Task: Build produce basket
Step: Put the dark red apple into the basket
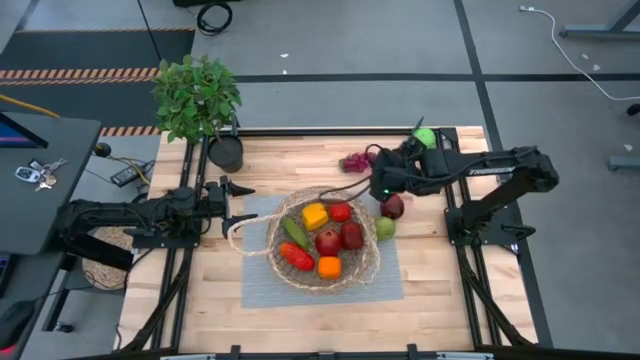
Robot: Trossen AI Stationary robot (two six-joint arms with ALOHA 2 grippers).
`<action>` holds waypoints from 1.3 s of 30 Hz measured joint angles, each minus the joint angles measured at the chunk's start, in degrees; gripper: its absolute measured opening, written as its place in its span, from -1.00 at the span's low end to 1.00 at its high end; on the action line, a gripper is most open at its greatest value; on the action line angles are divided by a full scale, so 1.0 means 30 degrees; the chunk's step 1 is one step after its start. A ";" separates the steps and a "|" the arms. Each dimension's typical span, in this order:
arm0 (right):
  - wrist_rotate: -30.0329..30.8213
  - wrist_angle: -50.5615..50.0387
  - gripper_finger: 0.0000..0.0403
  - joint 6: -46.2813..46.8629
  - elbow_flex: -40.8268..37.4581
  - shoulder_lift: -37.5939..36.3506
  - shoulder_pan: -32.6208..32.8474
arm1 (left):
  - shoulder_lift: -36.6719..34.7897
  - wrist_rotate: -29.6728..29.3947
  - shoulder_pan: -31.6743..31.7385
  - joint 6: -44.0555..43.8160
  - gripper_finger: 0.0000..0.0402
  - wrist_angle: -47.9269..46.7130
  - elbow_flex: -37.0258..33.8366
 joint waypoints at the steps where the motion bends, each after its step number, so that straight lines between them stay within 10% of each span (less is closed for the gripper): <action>1: -0.0168 0.0207 0.85 0.0285 -0.0764 -0.0409 0.0000 | -0.0006 0.0006 0.0000 -0.0006 0.90 0.0000 0.0006; 17: -0.3859 0.5779 0.86 0.3348 -0.9578 -0.5600 0.0745 | -0.0006 0.0003 -0.0007 0.0008 0.90 0.0000 0.0006; 39: -0.4646 1.3331 0.86 0.3565 -1.6540 -0.6007 0.0903 | -0.0006 -0.0001 -0.0001 0.0002 0.90 0.0000 0.0006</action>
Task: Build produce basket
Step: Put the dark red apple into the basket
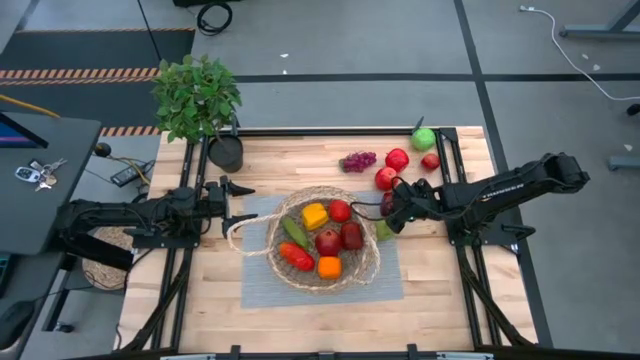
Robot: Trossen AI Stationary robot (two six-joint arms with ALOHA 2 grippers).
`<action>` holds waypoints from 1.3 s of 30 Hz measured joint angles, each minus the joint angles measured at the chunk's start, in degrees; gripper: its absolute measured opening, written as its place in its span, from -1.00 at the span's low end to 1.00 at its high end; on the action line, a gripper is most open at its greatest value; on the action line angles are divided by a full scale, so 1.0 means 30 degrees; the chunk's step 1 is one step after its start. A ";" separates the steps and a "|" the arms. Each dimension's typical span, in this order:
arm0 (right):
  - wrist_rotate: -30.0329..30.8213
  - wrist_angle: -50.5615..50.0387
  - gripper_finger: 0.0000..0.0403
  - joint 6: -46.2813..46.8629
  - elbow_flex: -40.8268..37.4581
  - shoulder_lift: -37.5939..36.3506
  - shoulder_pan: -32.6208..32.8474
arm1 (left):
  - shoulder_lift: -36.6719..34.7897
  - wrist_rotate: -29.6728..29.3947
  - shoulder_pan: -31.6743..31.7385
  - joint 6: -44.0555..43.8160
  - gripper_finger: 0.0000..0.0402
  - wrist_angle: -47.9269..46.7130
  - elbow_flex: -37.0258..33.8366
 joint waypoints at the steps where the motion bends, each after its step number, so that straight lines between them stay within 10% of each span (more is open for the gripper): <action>1: -0.0035 0.0230 0.86 0.0000 -0.0202 0.0000 0.0000 | 0.0006 0.0006 0.0001 -0.0001 0.90 0.0000 0.0000; 25: 0.0532 0.1705 0.50 0.0005 -0.1220 -0.0096 -0.0036 | 0.0000 0.0005 0.0001 0.0008 0.90 0.0000 0.0000; 39: 0.0907 0.0006 0.48 -0.2455 0.4551 -0.1896 0.0113 | 0.0002 0.0005 -0.0003 0.0006 0.90 0.0000 0.0000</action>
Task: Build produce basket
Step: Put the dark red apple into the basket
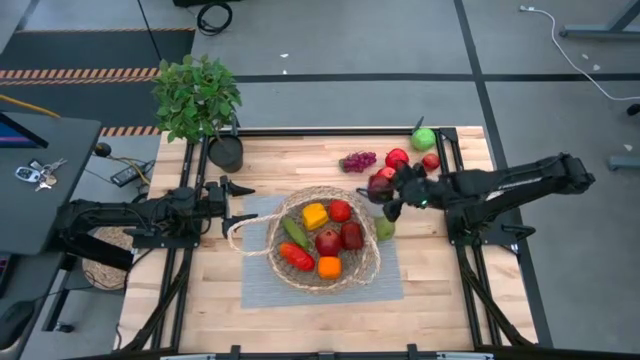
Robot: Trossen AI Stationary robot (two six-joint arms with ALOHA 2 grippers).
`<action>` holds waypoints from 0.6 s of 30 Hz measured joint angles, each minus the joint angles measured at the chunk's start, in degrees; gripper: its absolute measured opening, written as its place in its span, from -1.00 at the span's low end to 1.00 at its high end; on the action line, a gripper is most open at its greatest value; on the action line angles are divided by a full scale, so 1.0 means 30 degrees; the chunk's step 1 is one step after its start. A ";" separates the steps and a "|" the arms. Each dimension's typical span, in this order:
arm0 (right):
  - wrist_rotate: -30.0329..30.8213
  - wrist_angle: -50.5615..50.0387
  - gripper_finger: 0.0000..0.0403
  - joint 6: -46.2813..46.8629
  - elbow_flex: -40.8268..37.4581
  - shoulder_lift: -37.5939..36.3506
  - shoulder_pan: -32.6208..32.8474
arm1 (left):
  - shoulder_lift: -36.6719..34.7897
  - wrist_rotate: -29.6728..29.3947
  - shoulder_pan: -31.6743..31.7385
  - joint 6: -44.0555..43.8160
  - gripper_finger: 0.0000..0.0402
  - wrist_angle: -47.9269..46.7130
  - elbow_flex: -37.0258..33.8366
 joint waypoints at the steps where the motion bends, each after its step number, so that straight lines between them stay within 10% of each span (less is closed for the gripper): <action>1: -0.0015 0.0031 0.48 -0.0255 0.0663 -0.0134 0.0128 | -0.0002 -0.0001 0.0001 -0.0007 0.90 0.0000 0.0000; 18: 0.0288 0.7049 0.47 -0.6621 0.6271 -0.0500 0.5092 | 0.0005 0.0000 -0.0002 0.0003 0.90 0.0000 0.0000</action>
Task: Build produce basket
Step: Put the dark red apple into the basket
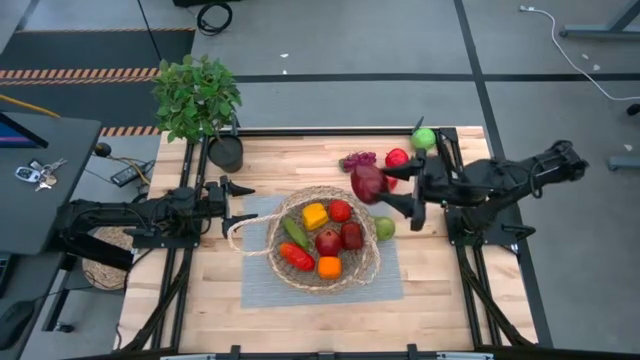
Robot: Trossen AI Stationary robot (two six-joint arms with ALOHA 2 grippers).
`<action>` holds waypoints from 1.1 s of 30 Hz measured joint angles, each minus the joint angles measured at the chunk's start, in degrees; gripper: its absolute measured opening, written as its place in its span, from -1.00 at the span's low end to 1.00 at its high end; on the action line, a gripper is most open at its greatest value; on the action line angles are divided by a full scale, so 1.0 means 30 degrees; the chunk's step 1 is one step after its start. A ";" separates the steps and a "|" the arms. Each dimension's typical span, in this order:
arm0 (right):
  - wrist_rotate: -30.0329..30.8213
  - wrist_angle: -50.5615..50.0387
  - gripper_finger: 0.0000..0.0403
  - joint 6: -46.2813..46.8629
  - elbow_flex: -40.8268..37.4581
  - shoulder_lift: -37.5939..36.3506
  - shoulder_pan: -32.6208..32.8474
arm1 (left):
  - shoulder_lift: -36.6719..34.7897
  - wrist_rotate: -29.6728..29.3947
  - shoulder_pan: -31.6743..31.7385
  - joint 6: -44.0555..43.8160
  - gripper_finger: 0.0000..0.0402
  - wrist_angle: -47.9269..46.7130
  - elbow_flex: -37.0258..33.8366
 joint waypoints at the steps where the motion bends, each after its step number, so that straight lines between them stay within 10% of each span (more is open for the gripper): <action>1: 0.0102 0.0332 0.47 -0.0270 0.0000 0.0000 0.0238 | -0.0007 -0.0005 0.0005 -0.0008 0.90 0.0000 -0.0004; 16: 0.1562 0.3086 0.47 -0.4311 0.0000 0.1768 0.2510 | -0.0006 0.0001 0.0004 -0.0005 0.90 0.0000 0.0000; 33: 0.8113 1.2466 0.48 -2.6906 0.0000 0.8012 0.5072 | -0.0004 -0.0005 -0.0002 -0.0010 0.90 0.0000 0.0000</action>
